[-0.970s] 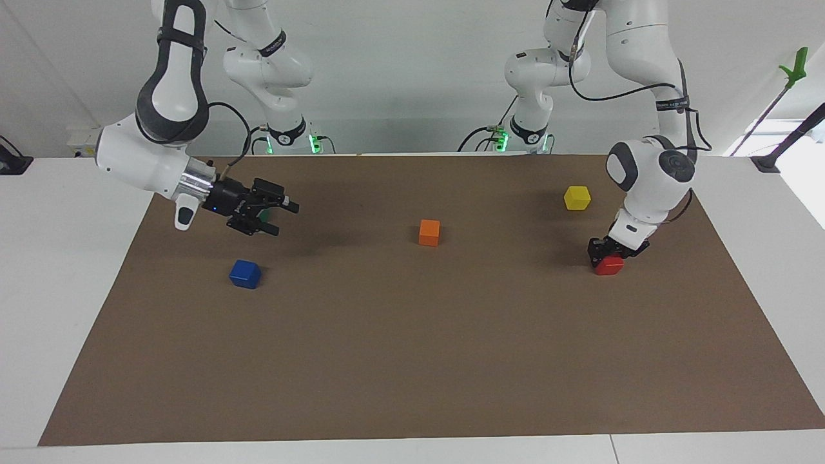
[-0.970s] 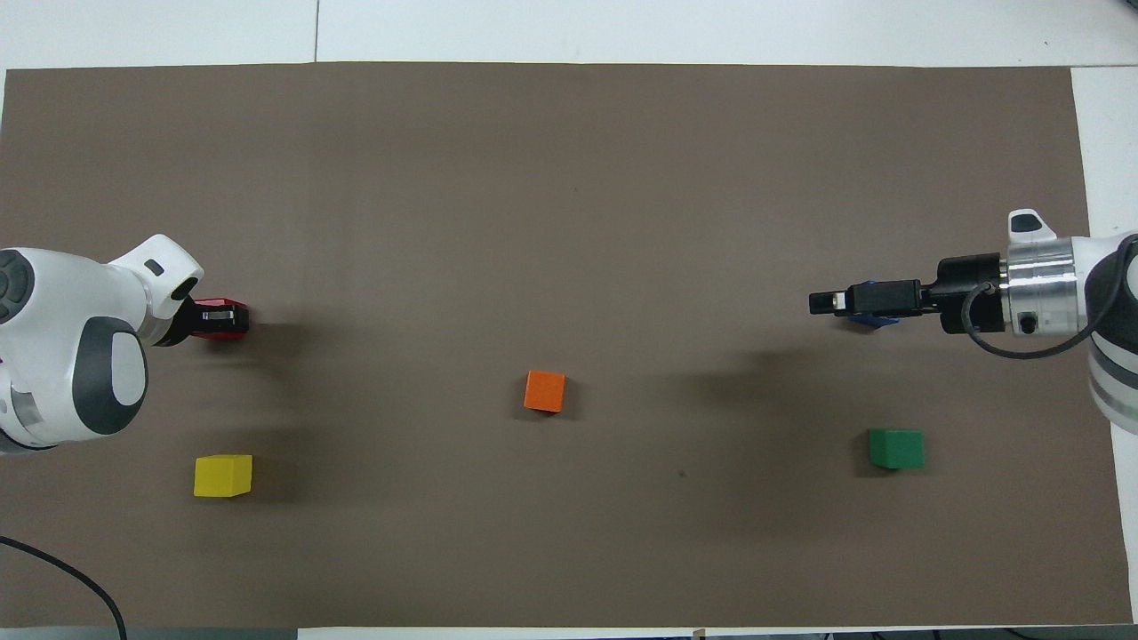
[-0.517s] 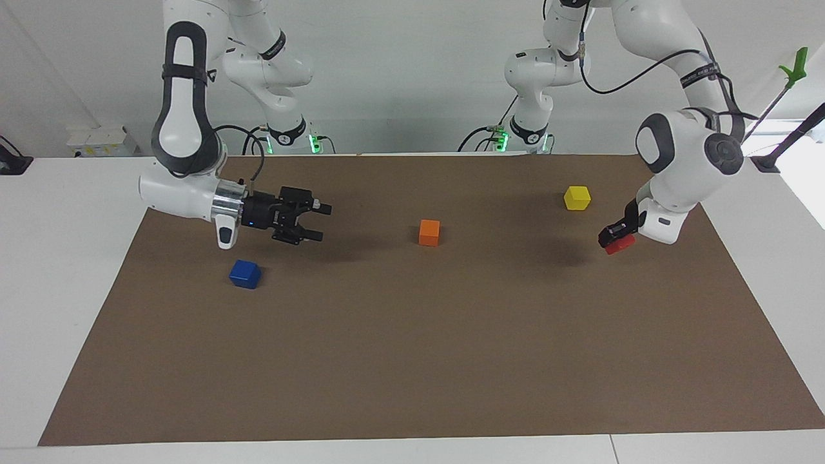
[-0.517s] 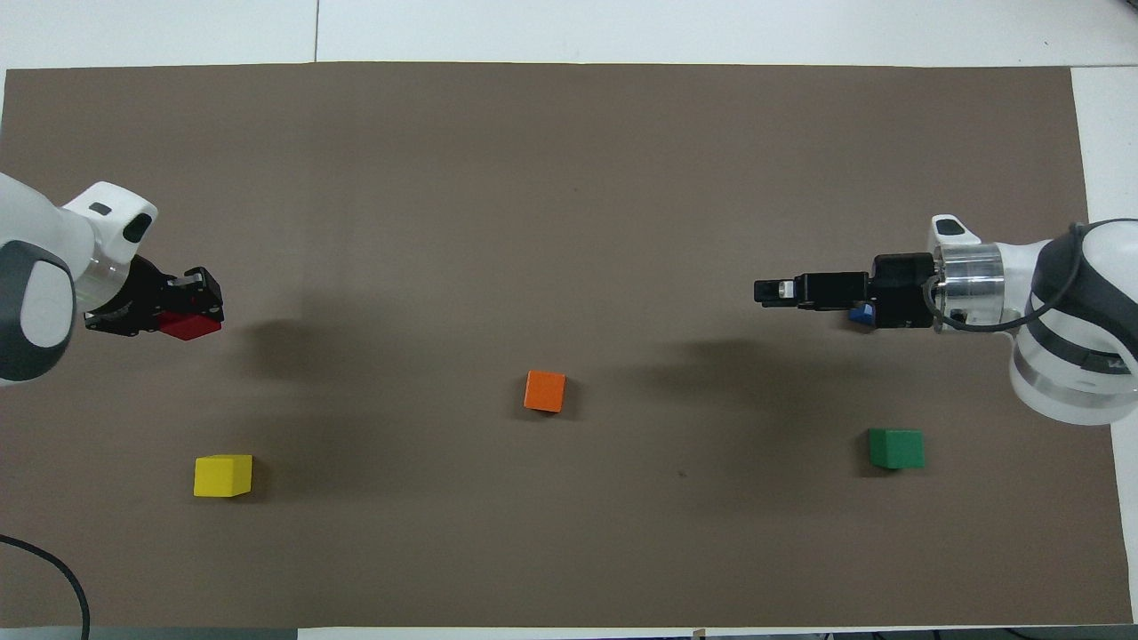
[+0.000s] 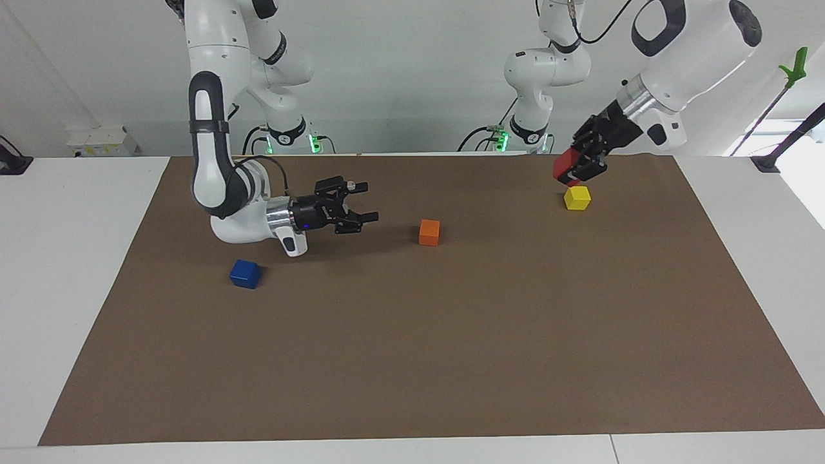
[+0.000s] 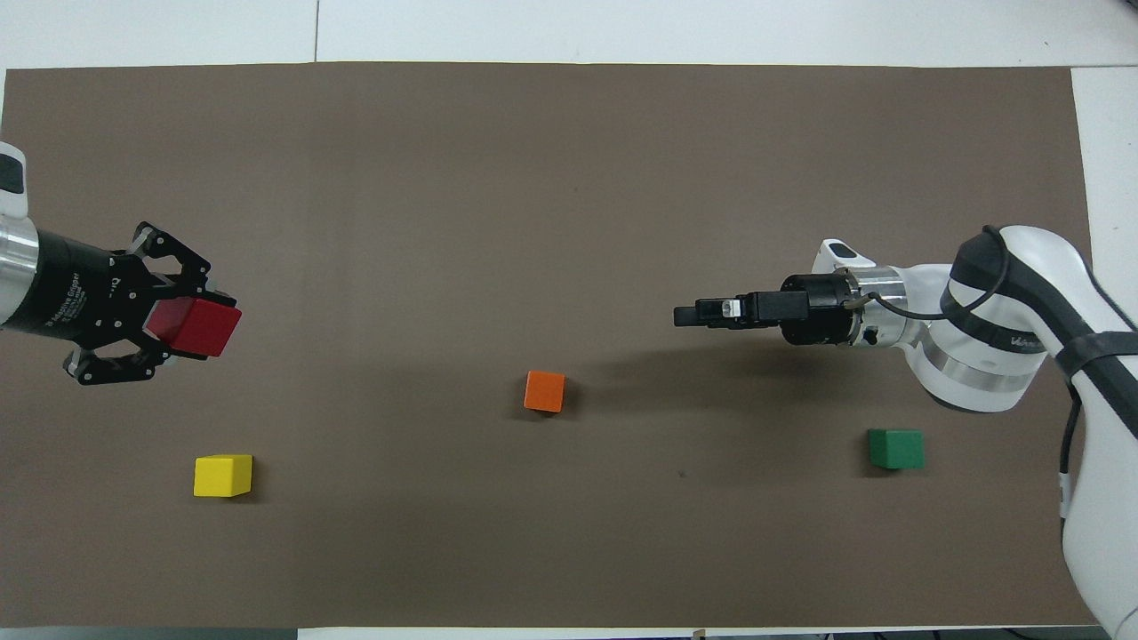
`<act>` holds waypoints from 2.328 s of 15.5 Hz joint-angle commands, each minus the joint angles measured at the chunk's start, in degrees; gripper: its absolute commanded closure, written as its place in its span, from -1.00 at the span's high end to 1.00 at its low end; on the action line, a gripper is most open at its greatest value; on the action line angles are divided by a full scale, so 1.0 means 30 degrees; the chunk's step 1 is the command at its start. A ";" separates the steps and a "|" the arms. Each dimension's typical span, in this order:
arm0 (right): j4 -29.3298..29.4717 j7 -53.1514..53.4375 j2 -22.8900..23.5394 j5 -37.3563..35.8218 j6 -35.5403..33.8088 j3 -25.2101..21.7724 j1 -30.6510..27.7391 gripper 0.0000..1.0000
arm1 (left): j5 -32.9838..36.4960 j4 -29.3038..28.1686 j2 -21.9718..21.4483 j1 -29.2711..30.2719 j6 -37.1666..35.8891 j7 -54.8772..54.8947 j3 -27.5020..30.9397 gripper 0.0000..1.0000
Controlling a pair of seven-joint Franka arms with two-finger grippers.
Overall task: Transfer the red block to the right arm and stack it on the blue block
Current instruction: 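Lift the red cube with the left gripper toward the right gripper, then close the right gripper on the red cube held by the left gripper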
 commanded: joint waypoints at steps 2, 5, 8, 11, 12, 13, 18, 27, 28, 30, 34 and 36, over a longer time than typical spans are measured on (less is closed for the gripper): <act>-0.0415 -0.1465 0.0717 0.2512 -0.2092 -0.0017 0.1029 1.00 | -0.2598 -0.1193 -0.0737 -0.1365 0.1955 -0.6772 -0.0496 -1.00; -0.0386 -0.2169 0.2091 0.4648 -0.4082 -0.0017 0.2258 1.00 | -0.2862 -0.2483 -0.1938 -0.3154 0.4215 -0.8476 -0.0526 -1.00; 0.0052 -0.2666 0.4285 0.7459 -0.7479 -0.0046 0.4041 1.00 | -0.2922 -0.2543 -0.2117 -0.4792 0.5471 -1.0001 -0.0642 -1.00; -0.0064 -0.1504 0.4498 0.7761 -0.7517 -0.0017 0.4634 1.00 | -0.2922 -0.2895 -0.2146 -0.6348 0.7585 -1.1613 -0.0642 -1.00; -0.0064 -0.0946 0.4498 0.7762 -0.7488 -0.0046 0.4809 1.00 | -0.2922 -0.2924 -0.2146 -0.6554 0.7705 -1.1617 -0.0643 -1.00; -0.0064 -0.0331 0.4498 0.7762 -0.7459 -0.0046 0.4811 1.00 | -0.2893 -0.2954 -0.2146 -0.6585 0.7764 -1.1617 -0.0643 -1.00; 0.0083 0.0056 0.4352 0.8198 -0.7195 0.0012 0.5424 1.00 | -0.2893 -0.3714 -0.2527 -0.6557 0.7676 -1.1617 -0.0613 -1.00; -0.0005 0.6117 0.2273 0.8991 -0.5205 0.0276 0.5573 0.98 | -0.2893 -0.4067 -0.2761 -0.6351 0.7267 -1.1617 -0.0613 -1.00; 0.0024 0.6149 0.2185 0.9398 -0.5145 0.0305 0.5718 0.98 | -0.2893 -0.4038 -0.2762 -0.6351 0.7266 -1.1646 -0.0613 -1.00; 0.0024 0.6121 0.2126 1.0307 -0.5086 0.0567 0.6097 0.98 | -0.2893 -0.4038 -0.2762 -0.6351 0.7324 -1.1646 -0.0613 -1.00; 0.0083 0.6003 0.2096 1.1540 -0.4969 0.0628 0.6862 0.98 | -0.2893 -0.4067 -0.2762 -0.6410 0.7501 -1.1705 -0.0613 -1.00; 0.0054 0.6382 0.1862 1.1541 -0.4910 0.0657 0.6833 0.98 | -0.2893 -0.4270 -0.2878 -0.6468 0.7587 -1.1705 -0.0613 -1.00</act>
